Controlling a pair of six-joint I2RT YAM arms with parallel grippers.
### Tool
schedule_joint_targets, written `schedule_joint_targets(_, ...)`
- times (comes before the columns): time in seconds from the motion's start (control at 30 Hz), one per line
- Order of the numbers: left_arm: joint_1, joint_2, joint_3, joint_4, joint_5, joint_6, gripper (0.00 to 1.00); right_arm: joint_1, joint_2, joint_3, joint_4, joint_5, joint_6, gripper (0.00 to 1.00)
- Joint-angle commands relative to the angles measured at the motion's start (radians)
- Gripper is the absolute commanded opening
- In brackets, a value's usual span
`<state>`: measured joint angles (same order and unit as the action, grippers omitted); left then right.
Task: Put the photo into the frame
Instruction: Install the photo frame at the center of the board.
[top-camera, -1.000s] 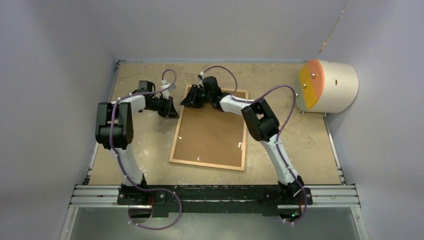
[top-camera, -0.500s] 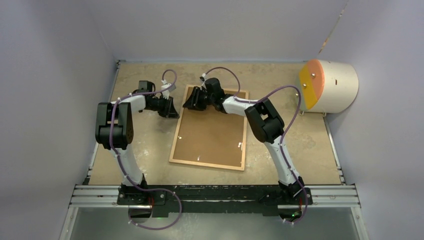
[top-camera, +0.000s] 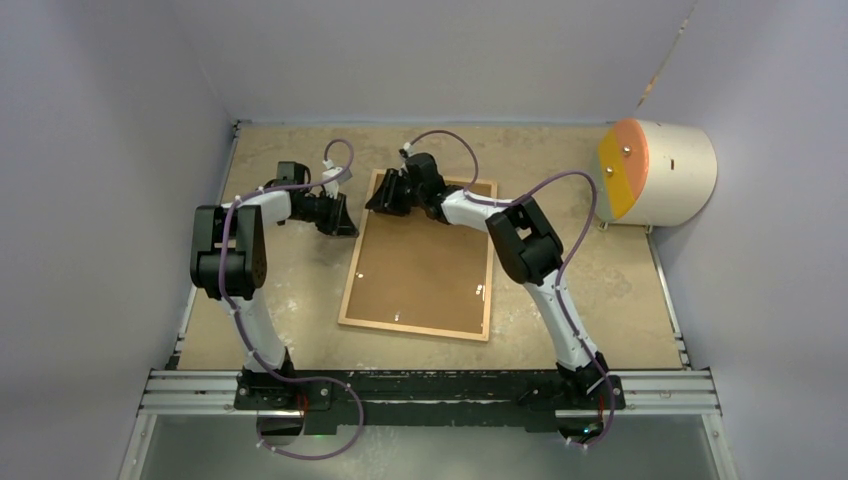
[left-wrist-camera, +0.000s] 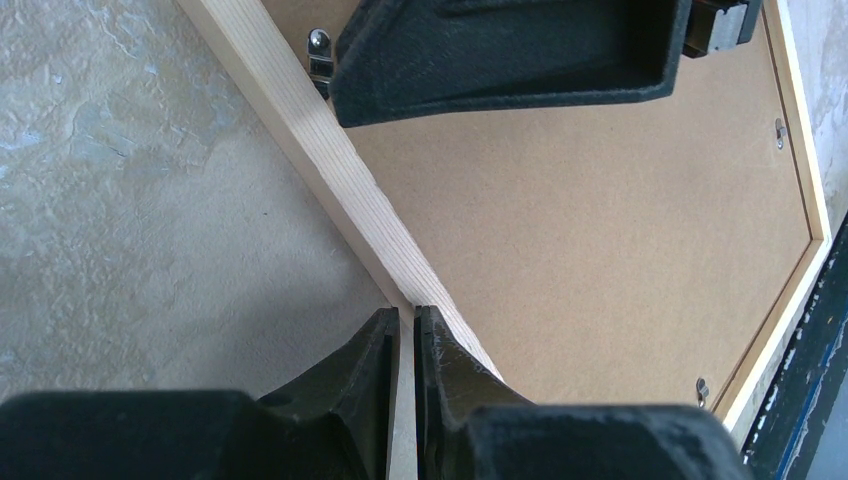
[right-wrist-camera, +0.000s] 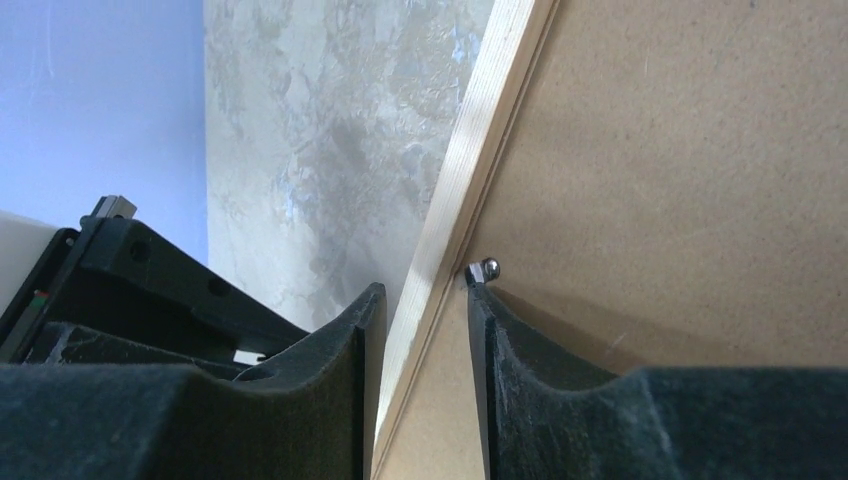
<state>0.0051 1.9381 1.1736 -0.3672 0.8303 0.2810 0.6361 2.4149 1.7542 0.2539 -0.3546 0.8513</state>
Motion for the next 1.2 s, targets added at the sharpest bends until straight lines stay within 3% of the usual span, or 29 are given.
schedule_joint_targets(0.0, -0.005, -0.008, -0.017, -0.029, -0.053, 0.050, 0.13, 0.014, 0.029, 0.054, -0.044, 0.060, -0.016, 0.38)
schedule_joint_targets(0.43, -0.005, -0.014, -0.011, -0.039, -0.051, 0.056, 0.13, 0.026, 0.039, 0.060, -0.051, 0.107, 0.008, 0.36)
schedule_joint_targets(0.87, -0.005, -0.043, -0.026, -0.061, -0.053, 0.073, 0.13, 0.055, -0.017, -0.019, 0.016, 0.151, 0.131, 0.37)
schedule_joint_targets(0.93, -0.005, -0.054, -0.021, -0.075, -0.053, 0.079, 0.13, 0.047, -0.055, -0.023, 0.016, 0.137, 0.127, 0.41)
schedule_joint_targets(1.17, 0.053, -0.121, -0.006, -0.171, -0.093, 0.176, 0.16, -0.050, -0.286, -0.144, -0.039, 0.099, 0.038, 0.70)
